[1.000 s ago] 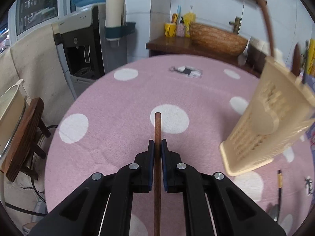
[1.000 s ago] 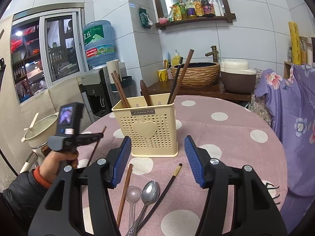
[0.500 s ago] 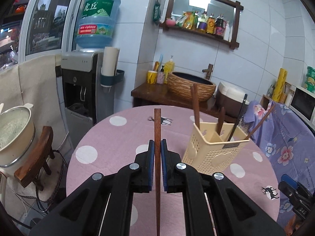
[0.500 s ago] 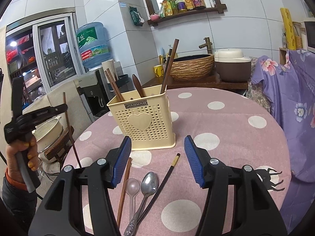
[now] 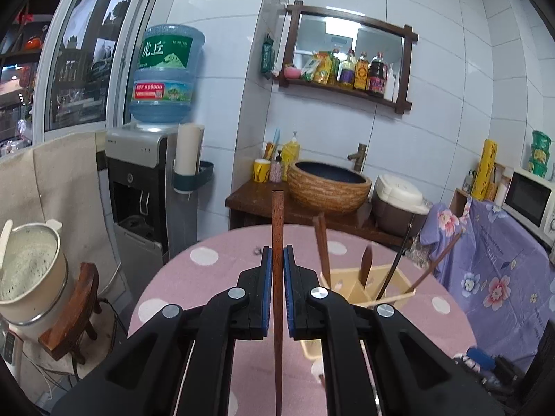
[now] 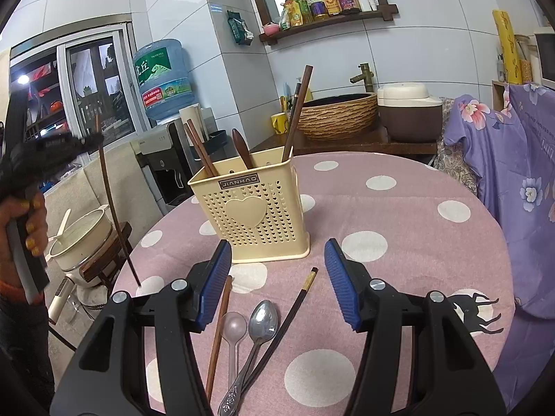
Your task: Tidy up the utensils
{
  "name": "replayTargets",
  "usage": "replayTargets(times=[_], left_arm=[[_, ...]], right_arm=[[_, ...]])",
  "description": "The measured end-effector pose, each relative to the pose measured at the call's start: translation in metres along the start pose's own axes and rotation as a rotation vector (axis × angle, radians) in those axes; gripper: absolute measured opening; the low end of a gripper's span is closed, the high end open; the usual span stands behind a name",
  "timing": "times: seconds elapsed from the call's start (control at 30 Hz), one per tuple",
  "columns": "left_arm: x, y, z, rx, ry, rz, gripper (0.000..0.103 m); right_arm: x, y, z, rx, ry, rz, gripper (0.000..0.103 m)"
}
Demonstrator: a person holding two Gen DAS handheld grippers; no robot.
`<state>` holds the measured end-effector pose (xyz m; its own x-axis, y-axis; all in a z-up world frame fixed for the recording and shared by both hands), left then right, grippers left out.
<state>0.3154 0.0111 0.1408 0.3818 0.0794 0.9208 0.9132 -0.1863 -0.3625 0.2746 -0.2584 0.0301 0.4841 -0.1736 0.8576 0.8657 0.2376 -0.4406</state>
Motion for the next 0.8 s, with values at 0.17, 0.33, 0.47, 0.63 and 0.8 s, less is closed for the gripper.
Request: replayTargets(times=[0.17,0.33,0.47,0.63,0.8], left_arm=[[0.046,-0.006,-0.012,-0.035,-0.029,-0.079,0.007],[0.086,-0.005,-0.032,-0.061,-0.047,-0.180,0.008],[0.101,0.011,-0.048,-0.079,-0.070,-0.219,0.008],[0.092,0.036,-0.064,-0.085,-0.077,-0.228,0.008],[0.062,0.060,-0.068,-0.045,-0.062,-0.216,0.008]], right_arm=[[-0.003,0.000,0.000,0.001,-0.001,0.004,0.056],[-0.006,0.000,0.002,-0.002,-0.008,0.005,0.056],[-0.009,0.002,0.003,-0.001,-0.013,0.019,0.056],[-0.014,0.004,0.006,0.000,-0.024,0.026,0.056],[-0.018,0.005,0.006,-0.001,-0.034,0.031,0.056]])
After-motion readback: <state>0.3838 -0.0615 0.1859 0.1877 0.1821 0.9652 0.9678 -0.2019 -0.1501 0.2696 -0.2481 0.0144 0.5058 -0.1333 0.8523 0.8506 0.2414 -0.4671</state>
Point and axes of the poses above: each gripper's, at about its wrist camera, not at the fingertips, and y roughly the way its jaws point, z to its left, x to its top, the point moved 4 cm from there along y, roughly the way its jaws point, and after that the axes turned 1 degree about z, right-handed, at the moved point
